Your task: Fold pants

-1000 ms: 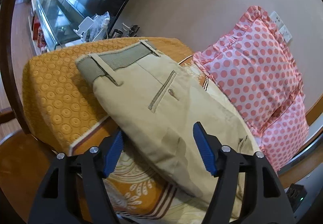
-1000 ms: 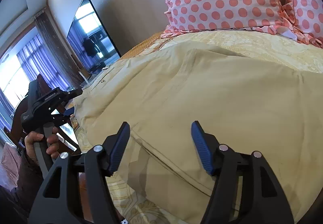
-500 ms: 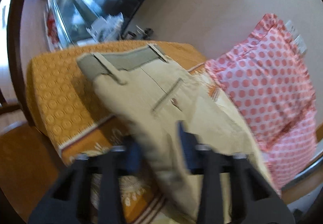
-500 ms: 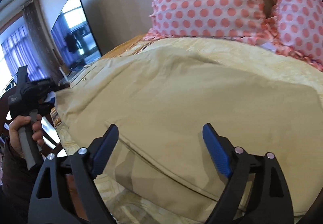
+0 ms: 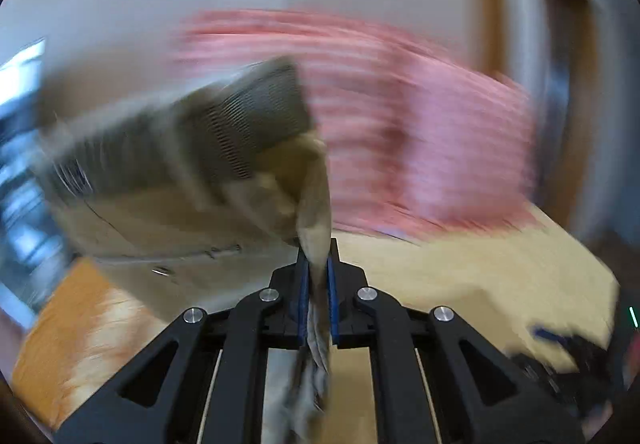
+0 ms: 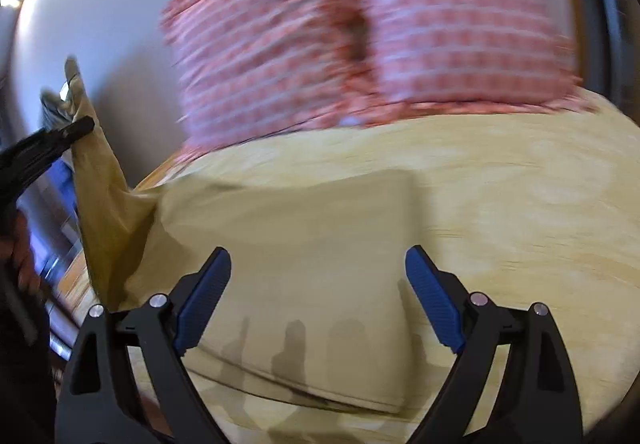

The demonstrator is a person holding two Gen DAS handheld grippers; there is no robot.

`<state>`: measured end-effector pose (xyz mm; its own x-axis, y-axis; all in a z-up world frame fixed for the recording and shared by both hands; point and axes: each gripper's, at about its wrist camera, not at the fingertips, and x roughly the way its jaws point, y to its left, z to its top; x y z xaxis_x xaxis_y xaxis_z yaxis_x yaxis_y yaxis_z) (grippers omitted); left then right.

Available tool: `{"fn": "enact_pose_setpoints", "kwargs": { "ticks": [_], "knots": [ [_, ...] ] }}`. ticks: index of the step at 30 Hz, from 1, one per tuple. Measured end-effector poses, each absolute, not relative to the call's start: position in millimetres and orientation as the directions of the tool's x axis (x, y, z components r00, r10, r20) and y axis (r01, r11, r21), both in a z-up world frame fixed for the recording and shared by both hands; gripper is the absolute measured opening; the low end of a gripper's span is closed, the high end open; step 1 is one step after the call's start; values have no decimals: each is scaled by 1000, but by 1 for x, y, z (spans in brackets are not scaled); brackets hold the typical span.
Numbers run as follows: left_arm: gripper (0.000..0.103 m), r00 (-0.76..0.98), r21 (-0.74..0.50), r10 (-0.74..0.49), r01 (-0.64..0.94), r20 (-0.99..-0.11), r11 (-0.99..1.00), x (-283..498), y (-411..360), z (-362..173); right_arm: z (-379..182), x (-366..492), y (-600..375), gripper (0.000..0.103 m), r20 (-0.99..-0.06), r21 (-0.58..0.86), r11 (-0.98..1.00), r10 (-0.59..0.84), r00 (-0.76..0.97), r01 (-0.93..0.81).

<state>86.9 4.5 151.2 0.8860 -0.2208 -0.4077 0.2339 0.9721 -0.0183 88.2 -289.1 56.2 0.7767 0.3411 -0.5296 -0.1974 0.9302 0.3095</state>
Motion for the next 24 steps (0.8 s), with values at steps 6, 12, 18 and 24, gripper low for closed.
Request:
{"fn": "enact_pose_setpoints", "kwargs": {
  "ticks": [6, 12, 18, 24],
  "knots": [
    [2, 631, 111, -350, 573, -692, 812, 78, -116, 38, 41, 83, -351, 89, -565, 317, 948, 201, 800, -14],
    [1, 667, 164, -353, 583, -656, 796, 61, -114, 34, 30, 89, -371, 89, -590, 334, 942, 180, 787, 35],
    [1, 672, 135, -381, 582, -635, 802, 62, -109, 38, 37, 83, -358, 89, -547, 388, 920, 268, 793, -43],
    [2, 653, 103, -389, 583, -651, 806, 53, -112, 35, 32, 100, -339, 77, -504, 618, 768, 552, 664, -168]
  ]
}}
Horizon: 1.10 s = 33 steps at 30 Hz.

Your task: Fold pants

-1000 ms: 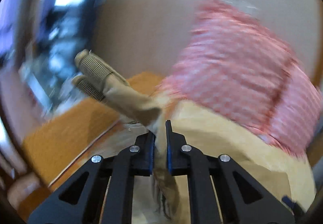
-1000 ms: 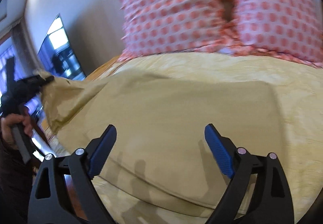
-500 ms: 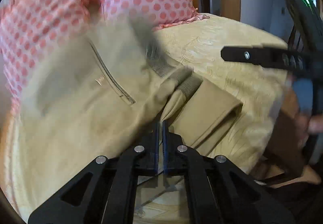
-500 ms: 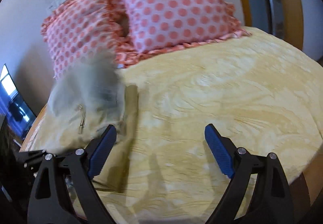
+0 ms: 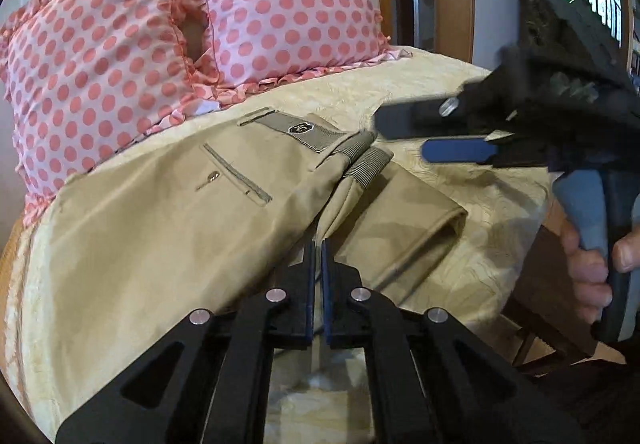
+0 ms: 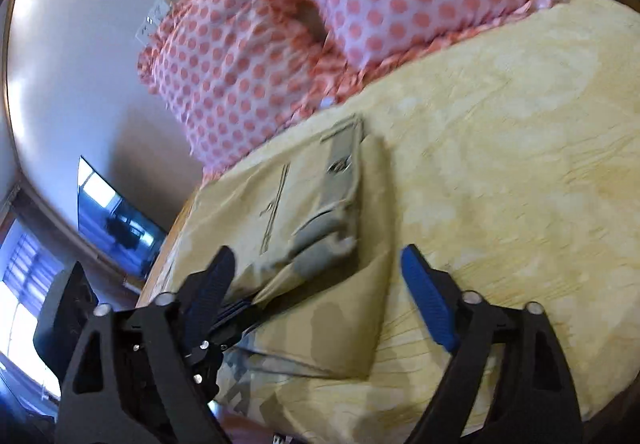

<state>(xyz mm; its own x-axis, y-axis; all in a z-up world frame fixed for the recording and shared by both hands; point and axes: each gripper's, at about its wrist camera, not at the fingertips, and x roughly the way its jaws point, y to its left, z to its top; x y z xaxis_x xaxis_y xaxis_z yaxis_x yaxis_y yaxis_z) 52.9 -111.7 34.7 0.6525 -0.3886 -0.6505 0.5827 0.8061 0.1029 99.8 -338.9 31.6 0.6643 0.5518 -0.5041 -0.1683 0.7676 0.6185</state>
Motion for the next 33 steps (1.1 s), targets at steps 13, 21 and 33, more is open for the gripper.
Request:
{"fn": "enact_pose_setpoints", "kwargs": {
  "ticks": [13, 21, 33],
  "knots": [
    [59, 751, -95, -370, 383, -546, 919, 42, -20, 70, 29, 109, -297, 60, -692, 482, 870, 449, 565, -100],
    [62, 762, -111, -356, 355, -541, 928, 43, -8, 69, 11, 130, -324, 43, -579, 718, 693, 535, 615, 73],
    [65, 809, -131, -268, 234, -523, 963, 48, 38, 74, 31, 70, -326, 11, -503, 679, 731, 529, 684, -67]
  ]
}}
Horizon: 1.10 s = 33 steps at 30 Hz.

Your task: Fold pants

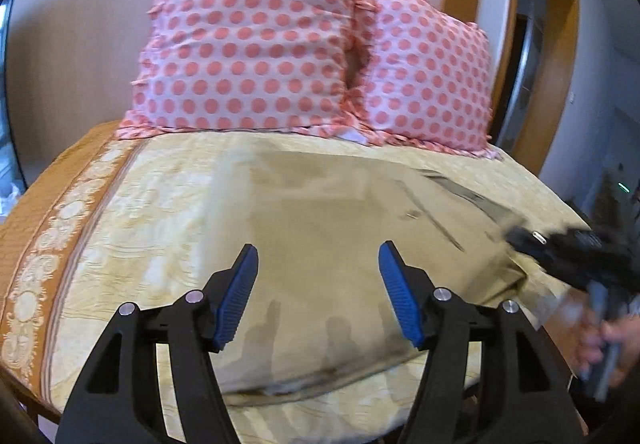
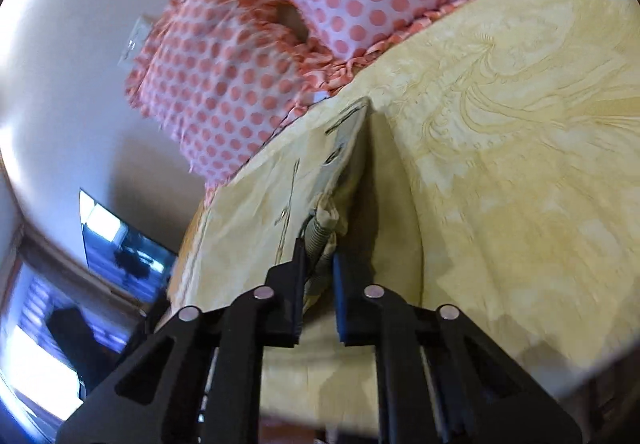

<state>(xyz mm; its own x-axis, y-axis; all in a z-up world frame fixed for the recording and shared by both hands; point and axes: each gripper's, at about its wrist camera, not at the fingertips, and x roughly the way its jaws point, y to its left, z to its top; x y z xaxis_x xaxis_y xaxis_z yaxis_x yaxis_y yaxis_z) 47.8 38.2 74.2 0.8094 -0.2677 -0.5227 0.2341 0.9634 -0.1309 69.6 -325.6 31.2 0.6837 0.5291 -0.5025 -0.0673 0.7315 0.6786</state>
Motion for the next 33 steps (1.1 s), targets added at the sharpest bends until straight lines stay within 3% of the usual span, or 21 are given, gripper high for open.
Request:
{"fn": "enact_pose_setpoints", "kwargs": {
  "ticks": [4, 6, 7, 8, 10, 14, 21, 23, 33],
  "knots": [
    [66, 808, -133, -247, 208, -534, 969, 62, 51, 73, 23, 58, -318, 20, -592, 569, 819, 472, 653, -76],
    [73, 796, -132, -236, 196, -557, 972, 75, 57, 71, 28, 56, -322, 38, -585, 564, 821, 471, 661, -86],
    [73, 790, -138, -233, 188, -568, 972, 82, 61, 71, 36, 57, -325, 66, -579, 543, 835, 447, 682, -86],
    [74, 783, -149, -234, 180, -576, 972, 88, 66, 71, 44, 60, -329, 76, -570, 507, 858, 407, 714, -84],
    [74, 764, -185, -252, 176, -594, 967, 104, 74, 70, 51, 78, -334, 72, -571, 458, 885, 370, 733, -91],
    [74, 692, -291, -319, 161, -648, 943, 143, 92, 62, 41, 137, -341, 55, -621, 499, 863, 423, 660, -83],
    [74, 556, -421, -411, 117, -723, 899, 204, 108, 34, 18, 196, -332, 51, -684, 497, 861, 462, 565, -102],
    [74, 526, -469, -460, 127, -715, 874, 213, 109, 29, 18, 199, -328, 33, -677, 509, 851, 489, 550, -129],
    [74, 495, -624, -596, 131, -632, 770, 230, 125, 21, 7, 217, -346, 38, -603, 647, 750, 615, 508, -139]
  ]
}}
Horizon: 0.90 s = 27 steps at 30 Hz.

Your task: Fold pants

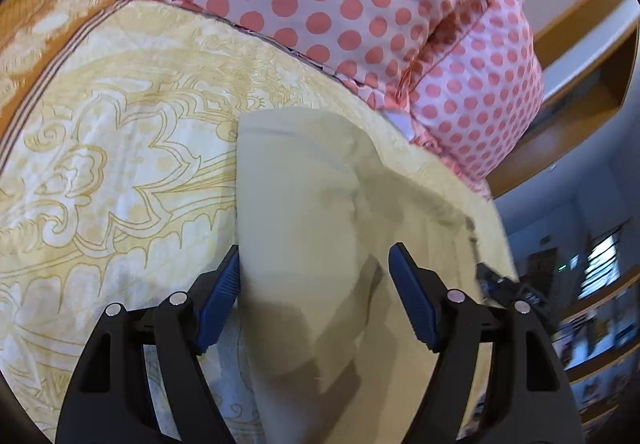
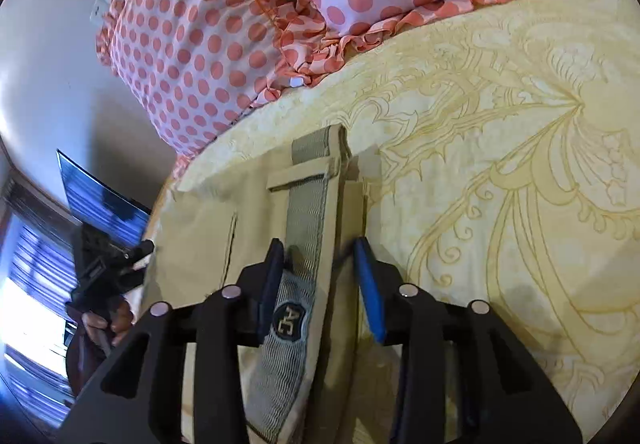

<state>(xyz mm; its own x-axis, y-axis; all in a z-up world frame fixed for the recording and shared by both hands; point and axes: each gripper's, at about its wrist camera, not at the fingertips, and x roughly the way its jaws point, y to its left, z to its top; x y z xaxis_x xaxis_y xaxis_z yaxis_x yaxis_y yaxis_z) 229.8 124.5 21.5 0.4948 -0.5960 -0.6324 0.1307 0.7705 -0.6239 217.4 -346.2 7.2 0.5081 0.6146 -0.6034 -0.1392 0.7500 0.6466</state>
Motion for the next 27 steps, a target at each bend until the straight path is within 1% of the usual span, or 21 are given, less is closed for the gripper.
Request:
{"fn": "enact_pose_setpoints", "kwargs": {
  "ticks": [1, 2, 3, 4, 5, 6, 7, 8, 12, 14, 16, 18, 19, 20, 21, 22, 23, 24, 25, 26, 27],
  "knots": [
    [74, 496, -642, -608, 124, -620, 756, 230, 127, 20, 6, 219, -347, 29, -595, 654, 742, 624, 507, -146],
    [64, 493, -651, -614, 119, -616, 749, 231, 128, 19, 6, 219, -346, 17, -591, 655, 739, 631, 502, -158],
    [43, 477, -660, -621, 106, -622, 743, 232, 128, 15, 6, 219, -345, 14, -578, 665, 726, 649, 495, -174],
    [39, 475, -661, -616, 91, -629, 745, 232, 129, 12, 7, 217, -346, 12, -552, 683, 703, 674, 491, -197],
    [29, 480, -662, -614, 87, -627, 744, 231, 129, 11, 9, 215, -347, 11, -537, 692, 690, 688, 488, -211],
    [21, 477, -669, -619, 84, -624, 739, 231, 130, 10, 10, 215, -347, 10, -535, 691, 689, 690, 487, -217],
    [18, 477, -670, -620, 85, -623, 738, 231, 130, 10, 12, 215, -346, 9, -536, 687, 691, 690, 487, -223],
    [11, 482, -668, -620, 94, -618, 738, 230, 129, 13, 13, 215, -346, 9, -536, 688, 691, 690, 487, -222],
    [9, 520, -582, -562, 146, -643, 800, 236, 114, 34, 30, 227, -347, 7, -510, 690, 681, 699, 501, -245],
    [9, 534, -565, -547, 150, -644, 811, 249, 106, 40, 38, 239, -348, 7, -505, 682, 686, 693, 514, -254],
    [9, 566, -530, -513, 152, -645, 834, 268, 96, 45, 46, 255, -350, 7, -505, 657, 708, 668, 546, -258],
    [9, 578, -499, -478, 136, -661, 856, 284, 88, 40, 44, 271, -355, 7, -522, 642, 734, 631, 574, -223],
    [10, 562, -484, -456, 110, -690, 868, 294, 84, 32, 35, 281, -357, 9, -561, 627, 758, 600, 570, -181],
    [13, 552, -465, -433, 91, -712, 881, 298, 80, 26, 26, 286, -355, 14, -608, 605, 783, 573, 549, -148],
    [17, 556, -454, -421, 86, -717, 887, 298, 80, 25, 20, 287, -353, 19, -645, 580, 805, 547, 534, -124],
    [17, 567, -439, -409, 93, -714, 894, 293, 81, 27, 19, 284, -352, 29, -671, 549, 828, 518, 531, -115],
    [20, 576, -423, -399, 100, -714, 901, 289, 82, 31, 24, 277, -351, 42, -678, 520, 846, 491, 547, -114],
    [22, 598, -385, -362, 95, -715, 918, 281, 84, 37, 35, 265, -350, 49, -670, 494, 861, 467, 577, -123],
    [22, 624, -354, -328, 87, -709, 931, 272, 87, 45, 45, 253, -350, 61, -642, 494, 856, 475, 601, -149],
    [22, 655, -338, -311, 88, -689, 937, 259, 89, 55, 53, 243, -348, 66, -609, 512, 840, 502, 614, -178],
    [24, 673, -348, -324, 105, -665, 932, 246, 91, 63, 59, 235, -345, 67, -584, 533, 821, 531, 614, -204]
  ]
}}
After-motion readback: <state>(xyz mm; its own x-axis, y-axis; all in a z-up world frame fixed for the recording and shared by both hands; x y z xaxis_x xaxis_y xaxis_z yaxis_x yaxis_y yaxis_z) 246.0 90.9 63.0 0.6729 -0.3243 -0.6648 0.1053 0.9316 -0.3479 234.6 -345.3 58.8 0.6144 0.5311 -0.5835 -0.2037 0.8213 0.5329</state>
